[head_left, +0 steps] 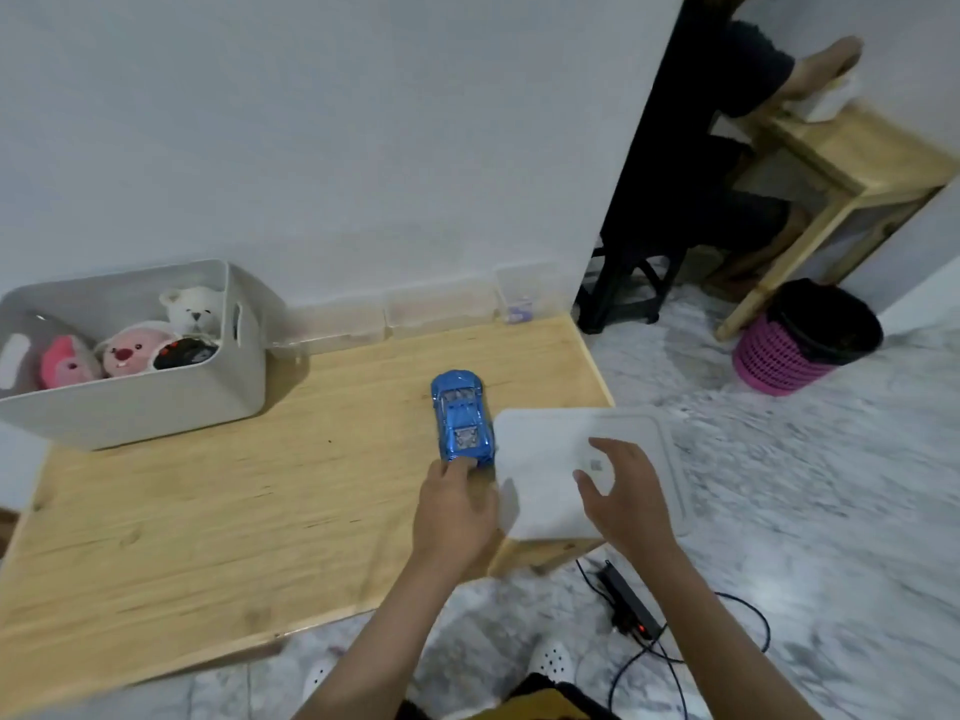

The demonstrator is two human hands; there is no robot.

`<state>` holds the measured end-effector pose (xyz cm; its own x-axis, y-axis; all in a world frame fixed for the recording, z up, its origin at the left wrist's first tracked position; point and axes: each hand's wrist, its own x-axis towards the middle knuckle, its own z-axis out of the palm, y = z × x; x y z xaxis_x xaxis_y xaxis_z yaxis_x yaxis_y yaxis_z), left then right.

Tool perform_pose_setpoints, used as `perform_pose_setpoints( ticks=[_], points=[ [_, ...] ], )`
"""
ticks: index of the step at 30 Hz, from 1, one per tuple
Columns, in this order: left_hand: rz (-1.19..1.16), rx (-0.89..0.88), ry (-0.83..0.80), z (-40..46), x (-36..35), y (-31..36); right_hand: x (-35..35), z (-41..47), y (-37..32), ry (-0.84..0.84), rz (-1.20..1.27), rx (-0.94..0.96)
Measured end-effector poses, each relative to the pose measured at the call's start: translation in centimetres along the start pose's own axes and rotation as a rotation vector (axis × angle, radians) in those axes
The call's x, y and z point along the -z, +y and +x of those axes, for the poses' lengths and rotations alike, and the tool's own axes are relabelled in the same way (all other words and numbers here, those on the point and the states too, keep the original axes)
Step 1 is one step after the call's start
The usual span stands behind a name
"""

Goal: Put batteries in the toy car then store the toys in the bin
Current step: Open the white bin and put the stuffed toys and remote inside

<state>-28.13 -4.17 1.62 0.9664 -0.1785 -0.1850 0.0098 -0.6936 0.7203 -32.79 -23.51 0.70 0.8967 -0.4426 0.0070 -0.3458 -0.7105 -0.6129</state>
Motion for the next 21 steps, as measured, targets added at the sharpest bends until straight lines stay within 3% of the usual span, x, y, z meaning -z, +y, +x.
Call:
perform_pose_setpoints(
  ticks=[5,11,21],
  points=[
    [0.176,0.155,-0.127,-0.3,-6.5,1.8,2.4,1.9,8.5,-0.149,-0.248,-0.237],
    [0.378,0.202,-0.126,0.1,-9.5,3.1,3.5,3.2,11.0,-0.392,-0.083,-0.266],
    [0.179,0.048,0.097,1.8,-6.8,5.5,6.5,5.5,6.6,-0.237,-0.073,-0.233]
  ],
)
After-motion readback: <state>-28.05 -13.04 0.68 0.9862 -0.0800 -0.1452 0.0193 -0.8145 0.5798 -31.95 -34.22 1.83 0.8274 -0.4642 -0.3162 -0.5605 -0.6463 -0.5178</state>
